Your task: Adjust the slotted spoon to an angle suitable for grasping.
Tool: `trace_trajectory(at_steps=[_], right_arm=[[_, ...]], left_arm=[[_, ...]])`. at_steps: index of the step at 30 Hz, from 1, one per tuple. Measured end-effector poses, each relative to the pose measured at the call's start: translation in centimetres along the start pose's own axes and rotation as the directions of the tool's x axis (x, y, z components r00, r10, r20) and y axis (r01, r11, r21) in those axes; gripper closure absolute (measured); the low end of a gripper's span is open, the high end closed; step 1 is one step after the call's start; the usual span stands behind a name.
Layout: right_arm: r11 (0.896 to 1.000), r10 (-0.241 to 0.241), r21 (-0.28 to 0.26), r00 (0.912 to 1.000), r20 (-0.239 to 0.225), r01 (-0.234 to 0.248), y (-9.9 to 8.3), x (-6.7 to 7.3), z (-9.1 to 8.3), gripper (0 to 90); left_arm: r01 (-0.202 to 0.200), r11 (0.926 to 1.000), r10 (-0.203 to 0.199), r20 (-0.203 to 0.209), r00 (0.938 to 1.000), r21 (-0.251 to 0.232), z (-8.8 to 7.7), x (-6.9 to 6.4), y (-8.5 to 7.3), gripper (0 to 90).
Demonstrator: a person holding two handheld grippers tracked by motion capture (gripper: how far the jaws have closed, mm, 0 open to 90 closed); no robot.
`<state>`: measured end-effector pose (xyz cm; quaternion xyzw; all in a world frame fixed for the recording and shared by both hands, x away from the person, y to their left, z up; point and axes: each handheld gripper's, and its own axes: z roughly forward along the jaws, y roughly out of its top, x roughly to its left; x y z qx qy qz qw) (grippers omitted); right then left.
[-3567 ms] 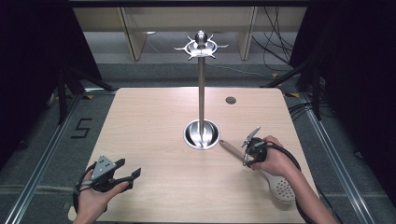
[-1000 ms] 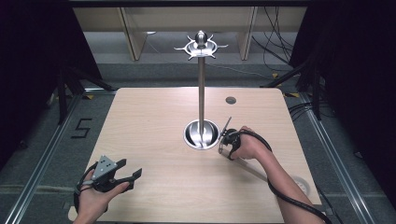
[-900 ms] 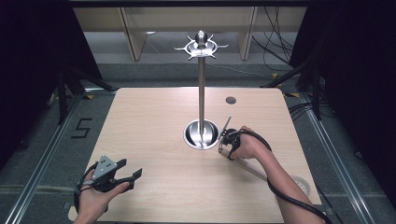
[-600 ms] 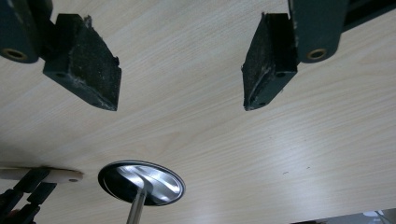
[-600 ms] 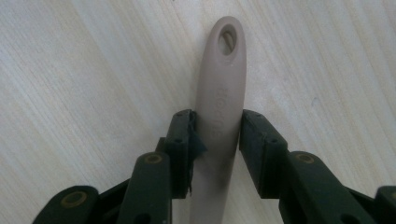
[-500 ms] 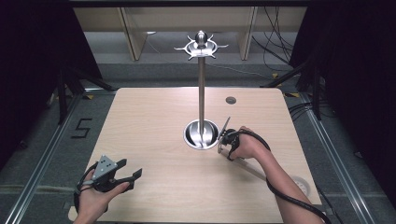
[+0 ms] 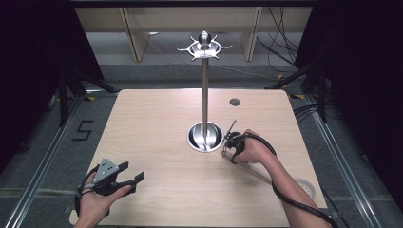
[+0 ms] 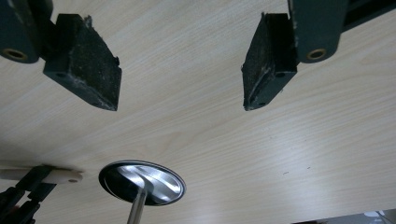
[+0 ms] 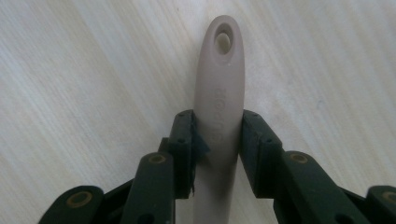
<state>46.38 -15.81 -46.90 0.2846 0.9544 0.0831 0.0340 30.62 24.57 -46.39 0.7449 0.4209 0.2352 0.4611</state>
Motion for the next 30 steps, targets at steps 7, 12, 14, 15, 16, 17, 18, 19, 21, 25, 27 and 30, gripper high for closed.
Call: trace_trajectory(at_steps=[7, 12, 14, 15, 16, 17, 18, 19, 21, 25, 27, 30], right_arm=[[0.986, -0.001, -0.167, 0.9994, 0.036, 0.007, -1.6, 0.0, -3.3, 68.4], [0.956, 0.040, -0.292, 0.9974, 0.060, -0.021, -3.2, 0.1, -5.8, 68.4], [0.924, 0.075, -0.379, 0.9947, 0.070, -0.043, -4.4, 0.4, -7.3, 68.5], [0.924, 0.075, -0.379, 0.9947, 0.070, -0.043, -4.4, 0.4, -7.3, 68.5], [0.914, 0.087, -0.402, 0.9931, 0.079, -0.048, -4.6, 0.4, -7.6, 68.5], [0.898, 0.108, -0.435, 0.9908, 0.081, -0.062, -5.1, 0.5, -8.1, 68.5], [0.880, 0.121, -0.471, 0.9877, 0.099, -0.060, -5.4, 0.6, -8.4, 68.5], [0.869, 0.124, -0.491, 0.9869, 0.104, -0.057, -5.8, 0.5, -8.8, 68.5], [0.853, 0.141, -0.518, 0.9836, 0.113, -0.063, -6.5, 0.6, -9.8, 68.5], [0.775, 0.192, -0.629, 0.9685, 0.159, -0.051, -8.1, 0.7, -11.1, 68.5], [0.757, 0.222, -0.650, 0.9625, 0.155, -0.070, -8.5, 0.9, -11.3, 68.5], [0.704, 0.261, -0.707, 0.9515, 0.164, -0.071, -9.6, 1.1, -11.7, 68.5]], left_arm=[[-0.011, 0.9999, 0.011, 0.008, 0.9999, -0.003, 0.1, 0.1, 0.0, 28.1], [0.004, 1.0000, -0.004, 0.002, 1.0000, 0.003, 0.1, 0.1, 0.0, 28.2], [0.017, 0.9998, -0.017, -0.007, 0.9998, 0.012, 0.0, -0.1, -0.1, 28.2], [0.017, 0.9998, -0.017, -0.007, 0.9998, 0.012, 0.0, -0.1, -0.1, 28.2], [0.016, 0.9998, -0.016, -0.006, 0.9999, 0.011, 0.1, -0.1, -0.1, 28.2], [0.017, 0.9998, -0.017, -0.006, 0.9998, 0.012, 0.1, -0.1, -0.1, 28.2], [0.015, 0.9998, -0.015, -0.005, 0.9999, 0.011, 0.1, -0.1, -0.1, 28.2], [0.014, 0.9998, -0.014, -0.005, 0.9999, 0.011, 0.1, -0.1, -0.1, 28.2], [0.015, 0.9998, -0.015, -0.005, 0.9999, 0.011, 0.1, -0.1, -0.1, 28.2], [0.017, 0.9998, -0.017, -0.007, 0.9998, 0.013, 0.1, 0.0, -0.1, 28.3], [0.004, 1.0000, -0.004, -0.001, 1.0000, 0.005, 0.2, 0.1, -0.1, 28.2], [0.008, 1.0000, -0.008, 0.005, 1.0000, 0.004, 0.2, 0.0, -0.1, 28.2]])
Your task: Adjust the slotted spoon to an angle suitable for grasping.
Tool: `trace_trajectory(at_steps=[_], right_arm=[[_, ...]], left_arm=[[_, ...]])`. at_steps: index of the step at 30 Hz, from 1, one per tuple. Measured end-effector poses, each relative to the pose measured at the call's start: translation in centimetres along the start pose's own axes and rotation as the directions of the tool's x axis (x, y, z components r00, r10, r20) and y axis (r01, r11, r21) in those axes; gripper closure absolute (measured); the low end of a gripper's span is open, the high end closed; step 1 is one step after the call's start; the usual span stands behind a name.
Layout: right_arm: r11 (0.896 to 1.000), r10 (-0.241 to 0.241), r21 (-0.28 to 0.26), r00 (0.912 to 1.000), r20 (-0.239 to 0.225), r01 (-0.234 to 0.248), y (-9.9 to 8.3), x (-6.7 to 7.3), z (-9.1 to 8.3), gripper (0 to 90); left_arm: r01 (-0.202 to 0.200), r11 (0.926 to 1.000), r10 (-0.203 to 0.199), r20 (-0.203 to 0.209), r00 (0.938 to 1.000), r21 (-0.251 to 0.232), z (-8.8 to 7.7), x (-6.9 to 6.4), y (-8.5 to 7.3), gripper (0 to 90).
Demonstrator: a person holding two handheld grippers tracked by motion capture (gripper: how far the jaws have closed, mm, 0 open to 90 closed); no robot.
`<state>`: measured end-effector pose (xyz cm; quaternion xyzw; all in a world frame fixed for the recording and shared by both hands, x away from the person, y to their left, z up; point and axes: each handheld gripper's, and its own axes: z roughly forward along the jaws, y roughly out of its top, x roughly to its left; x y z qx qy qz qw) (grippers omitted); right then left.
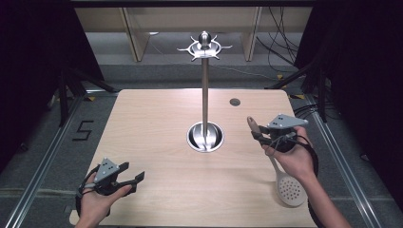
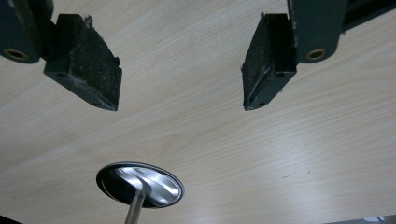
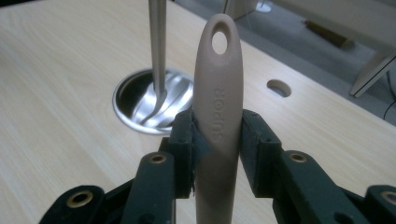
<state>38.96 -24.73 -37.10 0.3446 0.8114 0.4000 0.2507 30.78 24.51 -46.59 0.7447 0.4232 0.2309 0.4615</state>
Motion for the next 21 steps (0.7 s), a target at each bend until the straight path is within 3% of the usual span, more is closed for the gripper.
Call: trace_trajectory(at_steps=[5, 7, 8, 10, 12, 13, 14, 17, 18, 19, 20, 21], right_arm=[[0.998, 0.037, -0.051, 0.9992, 0.014, -0.036, -0.1, 0.2, -1.1, 68.5], [0.992, 0.034, -0.122, 0.9988, 0.036, -0.030, 0.0, 0.0, -1.9, 68.6], [0.992, 0.034, -0.122, 0.9988, 0.036, -0.030, 0.0, 0.0, -1.9, 68.6], [0.984, 0.062, -0.170, 0.9967, 0.052, -0.052, 0.0, 0.0, -2.4, 68.6], [0.971, 0.090, -0.232, 0.9901, 0.108, -0.063, -0.3, -0.2, -2.9, 68.6], [0.971, 0.090, -0.232, 0.9901, 0.108, -0.063, -0.3, -0.2, -2.9, 68.6], [0.964, 0.078, -0.263, 0.9892, 0.124, -0.043, -0.3, -0.5, -3.0, 68.6], [0.952, 0.121, -0.296, 0.9845, 0.127, -0.079, -0.4, -0.4, -3.6, 68.6], [0.947, 0.106, -0.315, 0.9852, 0.135, -0.059, -0.4, -0.7, -3.8, 68.6], [0.945, 0.143, -0.313, 0.9822, 0.122, -0.098, -0.4, -0.4, -4.0, 68.6], [0.941, 0.116, -0.332, 0.9833, 0.140, -0.064, -0.4, -0.7, -4.1, 68.5], [0.936, 0.129, -0.342, 0.9825, 0.134, -0.077, -0.3, -0.7, -4.2, 68.6]], left_arm=[[-0.014, 0.9999, 0.014, -0.001, 0.9999, 0.001, 0.0, 0.1, 0.0, 28.2], [-0.012, 0.9999, 0.012, -0.002, 0.9999, -0.001, 0.0, 0.1, 0.0, 28.2], [-0.012, 0.9999, 0.012, -0.002, 0.9999, -0.001, 0.0, 0.1, 0.0, 28.2], [-0.010, 0.9999, 0.010, -0.004, 0.9999, 0.000, 0.0, 0.1, 0.0, 28.2], [-0.011, 0.9999, 0.012, -0.007, 0.9999, 0.002, -0.1, 0.1, 0.0, 28.2], [-0.011, 0.9999, 0.012, -0.007, 0.9999, 0.002, -0.1, 0.1, 0.0, 28.2], [-0.007, 1.0000, 0.007, -0.012, 0.9999, 0.007, -0.1, 0.1, 0.0, 28.2], [-0.011, 0.9999, 0.011, -0.001, 0.9999, -0.003, 0.0, 0.1, 0.0, 28.2], [-0.010, 0.9999, 0.010, -0.002, 0.9999, -0.002, 0.0, 0.1, 0.0, 28.1], [-0.012, 0.9999, 0.012, -0.002, 0.9999, -0.002, 0.0, 0.2, 0.0, 28.1], [-0.014, 0.9999, 0.014, -0.002, 0.9999, -0.001, 0.0, 0.2, 0.0, 28.1], [-0.012, 0.9999, 0.012, -0.002, 0.9999, -0.001, 0.0, 0.1, 0.0, 28.1]])
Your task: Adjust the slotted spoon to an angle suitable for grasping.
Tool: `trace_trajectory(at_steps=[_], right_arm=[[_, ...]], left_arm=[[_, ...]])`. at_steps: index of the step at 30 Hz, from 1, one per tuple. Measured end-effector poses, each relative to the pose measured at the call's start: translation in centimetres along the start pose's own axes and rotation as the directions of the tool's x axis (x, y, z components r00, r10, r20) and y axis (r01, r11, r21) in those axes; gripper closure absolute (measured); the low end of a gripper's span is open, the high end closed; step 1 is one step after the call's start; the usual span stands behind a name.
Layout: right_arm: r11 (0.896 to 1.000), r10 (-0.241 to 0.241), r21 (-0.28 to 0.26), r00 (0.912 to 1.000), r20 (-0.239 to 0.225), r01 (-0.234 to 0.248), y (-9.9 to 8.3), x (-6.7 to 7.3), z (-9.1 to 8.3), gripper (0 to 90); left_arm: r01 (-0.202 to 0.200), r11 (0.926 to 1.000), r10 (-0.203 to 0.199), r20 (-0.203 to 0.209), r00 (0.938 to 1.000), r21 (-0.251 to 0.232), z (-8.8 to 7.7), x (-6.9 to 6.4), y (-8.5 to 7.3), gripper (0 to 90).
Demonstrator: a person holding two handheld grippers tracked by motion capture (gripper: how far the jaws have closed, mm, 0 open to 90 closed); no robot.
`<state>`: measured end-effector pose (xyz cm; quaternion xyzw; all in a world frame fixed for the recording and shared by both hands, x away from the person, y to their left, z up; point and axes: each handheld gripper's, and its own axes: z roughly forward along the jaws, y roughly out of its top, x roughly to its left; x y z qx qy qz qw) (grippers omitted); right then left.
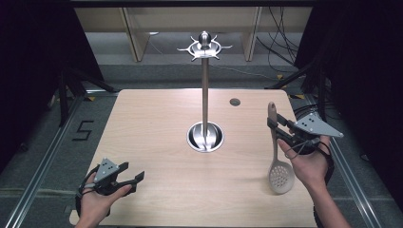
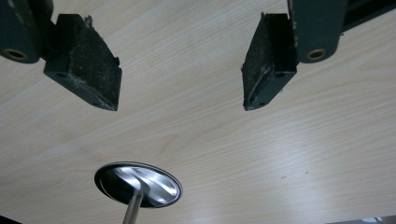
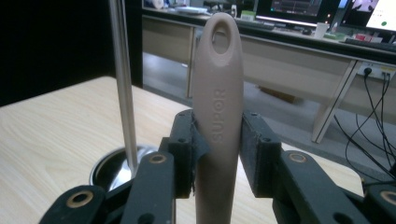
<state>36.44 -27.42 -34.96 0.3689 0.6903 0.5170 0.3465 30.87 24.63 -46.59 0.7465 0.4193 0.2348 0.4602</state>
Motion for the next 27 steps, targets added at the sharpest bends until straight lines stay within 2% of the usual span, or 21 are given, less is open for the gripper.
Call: trace_trajectory(at_steps=[3, 5, 6, 7, 8, 9, 11, 12, 15, 16, 17, 19, 20, 22, 27], right_arm=[[1.000, 0.003, -0.007, 1.0000, -0.009, -0.003, 0.1, -0.2, -0.1, 68.6], [1.000, 0.015, -0.009, 0.9999, -0.005, -0.015, 0.1, -0.1, -0.2, 68.6], [0.999, 0.034, -0.012, 0.9993, -0.015, -0.034, 0.1, 0.0, -0.2, 68.6], [0.999, 0.030, -0.021, 0.9994, -0.016, -0.031, 0.2, 0.0, -0.3, 68.6], [0.999, 0.030, -0.021, 0.9994, -0.016, -0.031, 0.2, 0.0, -0.3, 68.6], [0.999, 0.002, -0.041, 1.0000, -0.003, -0.002, 0.2, -0.1, -0.3, 68.6], [0.999, 0.029, -0.040, 0.9994, -0.018, -0.030, 0.4, 0.1, -0.5, 68.6], [0.999, 0.014, -0.047, 0.9999, -0.010, -0.014, 0.6, 0.1, -0.6, 68.5], [0.998, 0.021, -0.067, 0.9996, -0.020, -0.022, 0.9, 0.3, -0.7, 68.5], [0.997, 0.003, -0.076, 0.9999, -0.014, -0.004, 1.1, 0.2, -0.7, 68.6], [0.997, 0.023, -0.067, 0.9992, -0.031, -0.025, 1.2, 0.4, -0.8, 68.5], [0.997, 0.021, -0.078, 0.9993, -0.030, -0.023, 1.4, 0.4, -0.8, 68.6], [0.996, 0.045, -0.078, 0.9984, -0.033, -0.047, 1.5, 0.6, -0.9, 68.6], [0.993, 0.028, -0.110, 0.9988, -0.041, -0.032, 1.9, 0.6, -0.8, 68.6], [0.992, 0.032, -0.121, 0.9986, -0.041, -0.037, 2.5, 0.9, -0.9, 68.6]], left_arm=[[-0.001, 1.0000, 0.001, 0.002, 1.0000, -0.002, 0.0, 0.0, 0.0, 28.1], [0.009, 1.0000, -0.009, 0.000, 1.0000, -0.004, 0.0, 0.0, 0.0, 28.1], [0.028, 0.9996, -0.028, -0.001, 0.9996, -0.007, 0.0, -0.1, -0.1, 28.1], [0.003, 1.0000, -0.003, 0.001, 1.0000, -0.007, 0.0, 0.0, 0.0, 28.1], [0.003, 1.0000, -0.003, 0.001, 1.0000, -0.007, 0.0, 0.0, 0.0, 28.1], [0.003, 1.0000, -0.003, 0.001, 1.0000, -0.006, 0.0, 0.0, 0.0, 28.1], [0.002, 1.0000, -0.002, 0.001, 1.0000, -0.005, 0.0, 0.0, 0.0, 28.1], [0.003, 1.0000, -0.003, 0.001, 1.0000, -0.004, 0.0, 0.0, 0.0, 28.1], [0.004, 1.0000, -0.004, 0.000, 1.0000, -0.004, 0.0, 0.0, 0.0, 28.1], [0.007, 1.0000, -0.007, -0.001, 1.0000, -0.004, 0.0, 0.0, 0.0, 28.1], [0.004, 1.0000, -0.004, 0.000, 1.0000, -0.005, 0.0, 0.0, 0.0, 28.1], [0.008, 1.0000, -0.008, -0.001, 1.0000, -0.005, 0.0, 0.0, 0.0, 28.1], [0.008, 1.0000, -0.008, -0.001, 1.0000, -0.005, 0.0, 0.0, 0.0, 28.1], [0.005, 1.0000, -0.005, 0.000, 1.0000, -0.006, 0.0, 0.0, 0.0, 28.1], [-0.001, 1.0000, 0.001, 0.004, 1.0000, -0.006, 0.0, 0.0, 0.0, 28.1]])
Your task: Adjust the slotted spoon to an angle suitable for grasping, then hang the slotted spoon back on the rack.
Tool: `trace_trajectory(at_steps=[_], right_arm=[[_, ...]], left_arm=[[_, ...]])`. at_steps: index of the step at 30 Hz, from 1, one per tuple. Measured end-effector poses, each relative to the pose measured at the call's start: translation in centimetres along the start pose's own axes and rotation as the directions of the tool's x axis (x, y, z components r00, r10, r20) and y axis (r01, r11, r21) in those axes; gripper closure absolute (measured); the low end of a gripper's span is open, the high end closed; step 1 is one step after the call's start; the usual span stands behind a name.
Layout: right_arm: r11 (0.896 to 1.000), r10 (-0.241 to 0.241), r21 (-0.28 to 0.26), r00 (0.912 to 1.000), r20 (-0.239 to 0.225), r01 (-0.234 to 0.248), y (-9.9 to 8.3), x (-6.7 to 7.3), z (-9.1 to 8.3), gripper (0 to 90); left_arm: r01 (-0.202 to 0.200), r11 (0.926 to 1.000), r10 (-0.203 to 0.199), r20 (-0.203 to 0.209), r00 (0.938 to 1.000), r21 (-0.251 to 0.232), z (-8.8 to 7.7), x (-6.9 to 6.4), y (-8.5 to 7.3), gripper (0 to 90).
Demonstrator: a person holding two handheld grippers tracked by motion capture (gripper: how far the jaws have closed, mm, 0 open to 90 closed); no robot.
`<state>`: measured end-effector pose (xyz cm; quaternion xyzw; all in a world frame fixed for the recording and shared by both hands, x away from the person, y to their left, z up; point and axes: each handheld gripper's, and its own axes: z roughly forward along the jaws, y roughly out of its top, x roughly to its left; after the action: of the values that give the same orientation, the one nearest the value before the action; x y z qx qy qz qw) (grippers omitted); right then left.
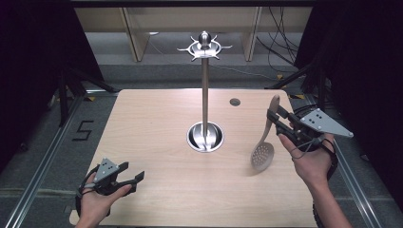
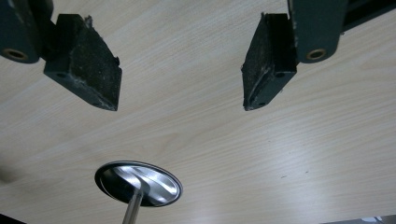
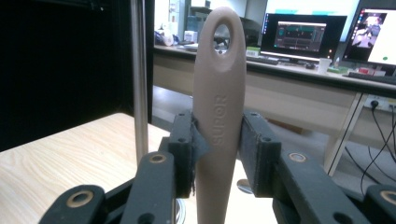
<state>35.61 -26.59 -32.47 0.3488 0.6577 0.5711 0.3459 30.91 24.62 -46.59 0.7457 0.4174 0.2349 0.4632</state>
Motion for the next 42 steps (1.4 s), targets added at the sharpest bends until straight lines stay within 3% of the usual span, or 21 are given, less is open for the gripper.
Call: trace_trajectory(at_steps=[2, 3, 6, 9, 10, 11, 13, 16, 21, 22, 24, 26, 28, 29, 30, 33, 35, 39, 40, 41, 42], right_arm=[[0.999, -0.041, -0.019, 0.9991, -0.004, 0.041, 0.3, -0.2, 0.2, 68.6], [1.000, -0.008, -0.012, 1.0000, -0.006, 0.008, 0.4, 0.0, 0.2, 68.6], [1.000, -0.004, -0.017, 1.0000, -0.003, 0.004, 0.7, 0.3, 0.1, 68.6], [1.000, -0.017, -0.026, 0.9998, -0.007, 0.017, 0.8, 0.4, 0.1, 68.6], [1.000, -0.009, -0.025, 0.9999, -0.006, 0.009, 0.8, 0.5, 0.1, 68.6], [1.000, -0.001, -0.023, 0.9999, -0.016, 0.000, 0.9, 0.6, 0.1, 68.6], [1.000, -0.003, -0.024, 0.9996, -0.027, 0.003, 1.0, 0.7, 0.2, 68.6], [1.000, -0.010, -0.027, 0.9998, -0.019, 0.010, 1.1, 0.7, 0.3, 68.5], [1.000, -0.001, -0.029, 0.9998, -0.020, 0.000, 1.4, 0.9, 0.0, 68.6], [1.000, -0.001, -0.029, 0.9998, -0.020, 0.000, 1.4, 0.9, 0.0, 68.6], [0.999, 0.005, -0.036, 0.9999, -0.015, -0.005, 1.4, 1.1, -0.1, 68.6], [0.999, 0.000, -0.033, 0.9999, -0.016, 0.000, 1.5, 1.1, -0.1, 68.6], [0.999, -0.005, -0.032, 0.9998, -0.018, 0.004, 1.6, 1.2, 0.1, 68.5], [0.999, 0.006, -0.031, 0.9998, -0.021, -0.007, 1.6, 1.3, 0.1, 68.5], [1.000, 0.006, -0.025, 0.9997, -0.023, -0.007, 1.6, 1.4, 0.2, 68.6], [1.000, 0.013, -0.015, 0.9994, -0.033, -0.013, 1.5, 1.5, 0.4, 68.5], [1.000, 0.009, -0.011, 0.9991, -0.042, -0.010, 1.6, 1.5, 0.6, 68.5], [1.000, 0.006, -0.026, 0.9991, -0.041, -0.007, 1.9, 1.6, 0.8, 68.6], [1.000, -0.001, -0.024, 0.9992, -0.040, 0.000, 2.0, 1.6, 0.8, 68.5], [1.000, 0.004, -0.022, 0.9991, -0.041, -0.005, 2.0, 1.8, 0.9, 68.5], [1.000, -0.006, -0.023, 0.9987, -0.051, 0.005, 2.2, 1.9, 1.1, 68.5]], left_arm=[[0.000, 1.0000, 0.000, 0.000, 1.0000, 0.002, 0.0, 0.0, 0.0, 28.1], [-0.001, 1.0000, 0.001, 0.000, 1.0000, 0.001, 0.0, 0.0, 0.0, 28.1], [0.013, 0.9999, -0.013, -0.013, 0.9998, 0.008, -0.1, -0.1, 0.1, 28.1], [0.009, 1.0000, -0.009, -0.001, 1.0000, -0.001, 0.1, -0.1, 0.1, 28.1], [0.038, 0.9992, -0.038, -0.014, 0.9992, 0.010, 0.1, -0.4, 0.1, 28.2], [0.008, 1.0000, -0.008, 0.001, 1.0000, 0.003, 0.2, -0.1, 0.1, 28.2], [-0.002, 1.0000, 0.002, -0.002, 1.0000, 0.005, 0.3, -0.1, 0.2, 28.1], [0.023, 0.9997, -0.023, 0.001, 0.9997, -0.001, 0.5, -0.3, 0.3, 28.1], [0.006, 1.0000, -0.006, -0.001, 1.0000, 0.006, 0.7, -0.6, 0.3, 27.9], [-0.017, 0.9998, 0.017, 0.011, 0.9998, 0.006, 0.6, -0.5, 0.3, 27.9], [0.004, 1.0000, -0.004, 0.008, 1.0000, 0.005, 0.4, -0.9, 0.2, 27.9], [-0.015, 0.9998, 0.015, 0.007, 0.9999, 0.012, 0.2, -0.9, 0.2, 27.9], [0.002, 0.9998, -0.002, -0.006, 1.0000, 0.017, 0.0, -1.2, 0.1, 27.9], [-0.030, 0.9996, 0.030, 0.010, 0.9995, 0.000, 0.1, -0.9, 0.2, 27.9], [-0.006, 1.0000, 0.006, 0.002, 1.0000, 0.002, 0.0, -1.0, 0.2, 27.9], [-0.006, 0.9998, 0.006, -0.011, 0.9999, 0.021, 0.0, -0.9, 0.2, 28.0], [-0.015, 0.9998, 0.015, 0.000, 0.9999, 0.015, 0.2, -0.8, 0.1, 28.0], [0.004, 1.0000, -0.004, -0.004, 1.0000, 0.006, 0.3, -1.0, 0.2, 28.0], [-0.017, 0.9999, 0.017, 0.002, 0.9999, 0.004, 0.3, -0.9, 0.3, 27.9], [0.000, 0.9998, 0.000, -0.011, 0.9999, 0.020, 0.2, -1.1, 0.2, 27.9], [-0.021, 0.9997, 0.021, 0.003, 0.9998, 0.008, 0.3, -0.9, 0.3, 27.9]])
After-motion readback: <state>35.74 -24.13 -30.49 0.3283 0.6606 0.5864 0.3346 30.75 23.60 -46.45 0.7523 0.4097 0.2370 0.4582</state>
